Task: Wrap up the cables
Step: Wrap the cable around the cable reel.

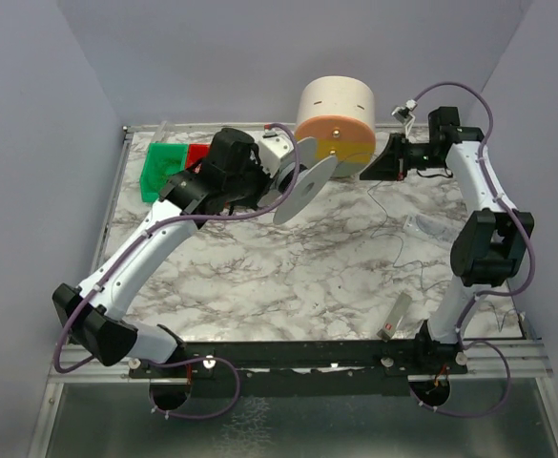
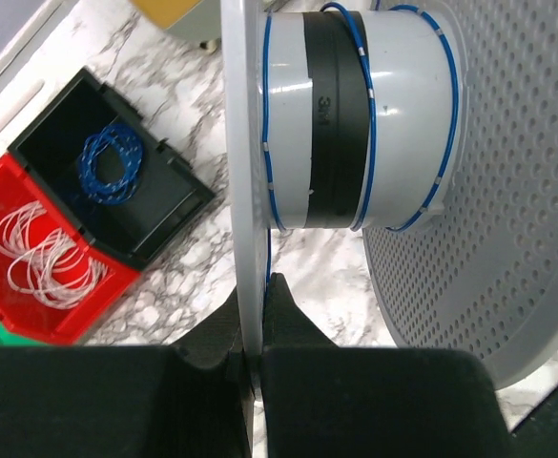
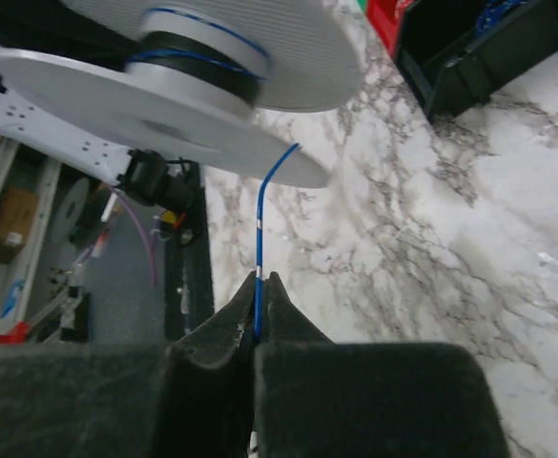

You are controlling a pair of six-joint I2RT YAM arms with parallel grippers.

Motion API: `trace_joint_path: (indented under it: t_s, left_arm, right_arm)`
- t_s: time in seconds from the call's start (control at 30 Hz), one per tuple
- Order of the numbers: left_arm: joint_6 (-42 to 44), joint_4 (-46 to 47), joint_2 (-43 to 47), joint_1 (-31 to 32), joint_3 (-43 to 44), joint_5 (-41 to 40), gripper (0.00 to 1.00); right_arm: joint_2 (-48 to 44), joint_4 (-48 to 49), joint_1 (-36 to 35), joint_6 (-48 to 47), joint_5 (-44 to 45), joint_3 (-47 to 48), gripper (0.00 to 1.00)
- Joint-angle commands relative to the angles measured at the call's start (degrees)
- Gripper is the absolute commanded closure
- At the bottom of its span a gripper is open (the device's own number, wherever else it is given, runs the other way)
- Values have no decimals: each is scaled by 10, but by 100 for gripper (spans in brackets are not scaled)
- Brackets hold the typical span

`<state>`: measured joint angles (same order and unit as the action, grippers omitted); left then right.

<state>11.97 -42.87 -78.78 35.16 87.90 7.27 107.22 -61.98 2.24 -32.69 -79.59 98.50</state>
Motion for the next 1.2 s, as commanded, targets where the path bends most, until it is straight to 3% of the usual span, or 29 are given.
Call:
trace_joint_path:
  t_s: [0.0, 0.13, 0.27, 0.3, 0.4, 0.6, 0.8, 1.17]
  left_arm:
    - [-15, 72, -25, 7, -23, -144, 100]
    - [-42, 89, -56, 10, -26, -203, 100]
    - [-66, 102, -83, 10, -20, -244, 100]
    - [-72, 102, -91, 10, -16, -249, 100]
    - [-94, 103, -111, 10, -2, -259, 100]
    - [-117, 96, -140, 10, 30, -237, 100]
    - [-172, 78, -164, -5, 82, -135, 100]
    - [-262, 92, -168, -104, 148, 113, 100]
  right_arm:
    - [-48, 59, -4, 173, -72, 9, 100]
    - [-124, 339, -15, 440, -70, -70, 100]
    - [-198, 742, -71, 719, -45, -204, 100]
    - [-206, 775, -90, 746, -40, -216, 100]
    - [-210, 722, -153, 703, -22, -205, 99]
    - [-194, 514, -237, 485, 63, -164, 100]
    - [-161, 541, -276, 457, 84, -216, 100]
    - [-126, 579, -301, 394, 147, -311, 100]
